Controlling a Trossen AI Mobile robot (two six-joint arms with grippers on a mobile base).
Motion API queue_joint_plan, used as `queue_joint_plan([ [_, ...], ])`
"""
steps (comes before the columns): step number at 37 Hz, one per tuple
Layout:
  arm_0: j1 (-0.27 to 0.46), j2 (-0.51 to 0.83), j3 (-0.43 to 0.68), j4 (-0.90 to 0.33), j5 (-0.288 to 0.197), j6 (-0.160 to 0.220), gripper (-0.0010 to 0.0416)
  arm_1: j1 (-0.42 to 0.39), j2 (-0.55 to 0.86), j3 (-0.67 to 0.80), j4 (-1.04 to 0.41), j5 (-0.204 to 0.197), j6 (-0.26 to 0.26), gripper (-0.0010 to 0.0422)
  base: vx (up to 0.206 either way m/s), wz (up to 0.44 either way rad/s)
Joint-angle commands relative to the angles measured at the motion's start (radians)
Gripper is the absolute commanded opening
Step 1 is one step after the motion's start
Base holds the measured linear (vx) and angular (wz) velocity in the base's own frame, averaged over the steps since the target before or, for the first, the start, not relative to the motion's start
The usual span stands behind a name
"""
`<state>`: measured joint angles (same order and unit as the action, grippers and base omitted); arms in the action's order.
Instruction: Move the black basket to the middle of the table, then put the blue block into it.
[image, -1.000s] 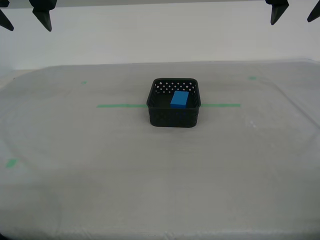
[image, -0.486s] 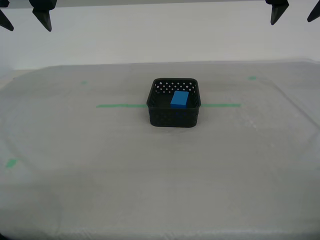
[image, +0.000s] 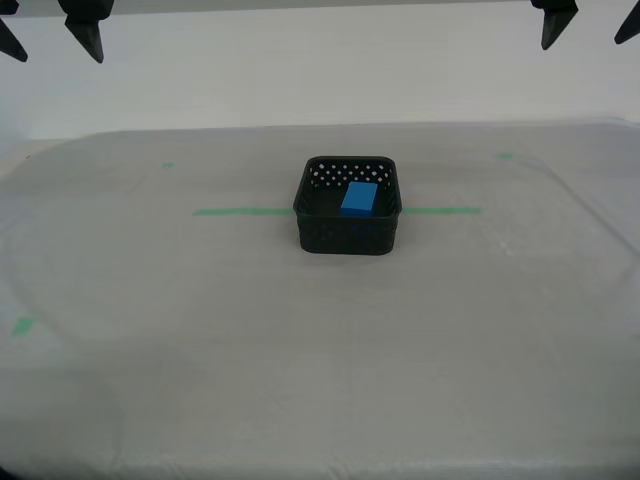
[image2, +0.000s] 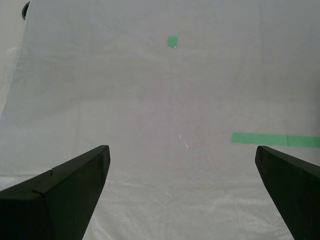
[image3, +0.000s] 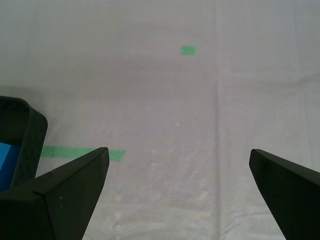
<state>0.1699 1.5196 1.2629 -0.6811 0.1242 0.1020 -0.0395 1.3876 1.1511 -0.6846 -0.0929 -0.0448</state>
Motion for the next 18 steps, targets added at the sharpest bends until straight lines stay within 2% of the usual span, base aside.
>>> queue_joint_plan([
  [1,0.001,-0.001,0.000,0.000,-0.001,-0.001,0.0394,0.000,0.000,0.000,0.000,-0.001,0.005,0.0400,0.000,0.000],
  [18,0.001,-0.001,0.000,0.001,-0.001,-0.001,0.0394,0.000,0.000,0.000,0.000,-0.002,0.005,0.0400,0.000,0.000],
])
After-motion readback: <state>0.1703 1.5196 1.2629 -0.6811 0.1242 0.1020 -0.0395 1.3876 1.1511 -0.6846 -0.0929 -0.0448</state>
